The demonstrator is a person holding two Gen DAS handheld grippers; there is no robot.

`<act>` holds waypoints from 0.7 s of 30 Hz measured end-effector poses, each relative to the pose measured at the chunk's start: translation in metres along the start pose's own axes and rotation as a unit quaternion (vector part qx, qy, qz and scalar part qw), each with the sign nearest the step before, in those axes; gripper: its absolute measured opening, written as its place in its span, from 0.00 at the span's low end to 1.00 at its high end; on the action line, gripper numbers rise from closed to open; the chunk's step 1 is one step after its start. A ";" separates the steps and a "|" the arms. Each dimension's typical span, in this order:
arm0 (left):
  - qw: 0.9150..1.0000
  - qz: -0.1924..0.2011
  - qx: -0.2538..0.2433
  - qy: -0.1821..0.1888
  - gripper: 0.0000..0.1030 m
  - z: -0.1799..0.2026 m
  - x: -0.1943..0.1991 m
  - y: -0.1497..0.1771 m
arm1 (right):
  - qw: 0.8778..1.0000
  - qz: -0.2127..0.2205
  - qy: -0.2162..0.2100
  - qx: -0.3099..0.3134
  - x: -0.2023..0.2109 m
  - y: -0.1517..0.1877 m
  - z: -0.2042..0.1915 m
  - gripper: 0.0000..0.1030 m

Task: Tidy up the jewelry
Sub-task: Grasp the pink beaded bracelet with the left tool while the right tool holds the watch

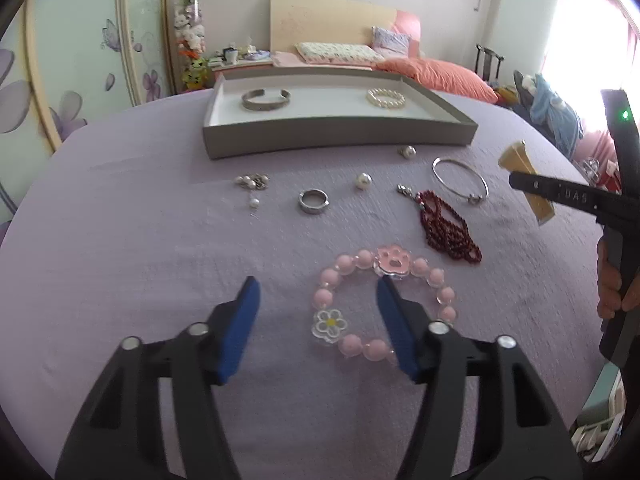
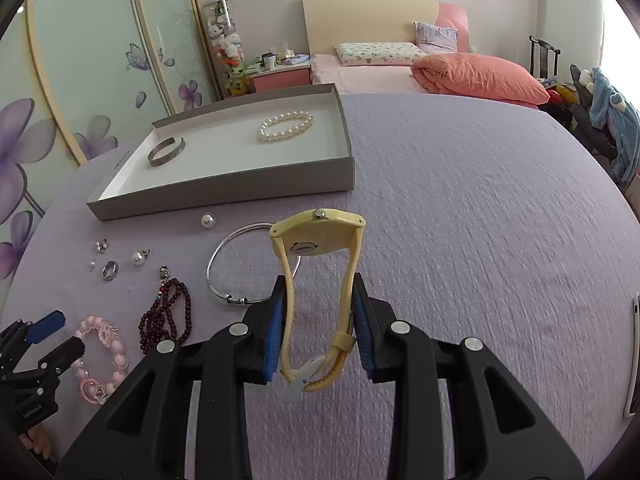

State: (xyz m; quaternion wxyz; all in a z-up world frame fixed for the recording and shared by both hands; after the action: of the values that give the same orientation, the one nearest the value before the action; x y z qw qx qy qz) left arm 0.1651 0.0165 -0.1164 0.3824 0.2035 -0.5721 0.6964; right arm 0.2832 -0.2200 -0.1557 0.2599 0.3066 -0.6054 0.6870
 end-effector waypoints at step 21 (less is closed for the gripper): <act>0.997 -0.043 -0.058 -0.018 0.14 0.023 -0.016 0.007 | 1.000 0.004 -0.022 -0.005 0.015 -0.002 -0.001 0.32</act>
State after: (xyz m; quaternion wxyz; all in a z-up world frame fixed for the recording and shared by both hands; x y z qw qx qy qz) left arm 0.1659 -0.0107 -0.1259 0.4133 0.2178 -0.6088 0.6412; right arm 0.2740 -0.2187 -0.1435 0.2454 0.3181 -0.6154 0.6781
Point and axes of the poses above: each gripper's, at about its wrist camera, not at the fingertips, and x roughly against the way its jaws point, z to its right, y to its underside, the point moved 5 cm from there along -x, roughly the way its jaws point, and after that the axes turned 15 degrees about y, right-handed, at the moved point
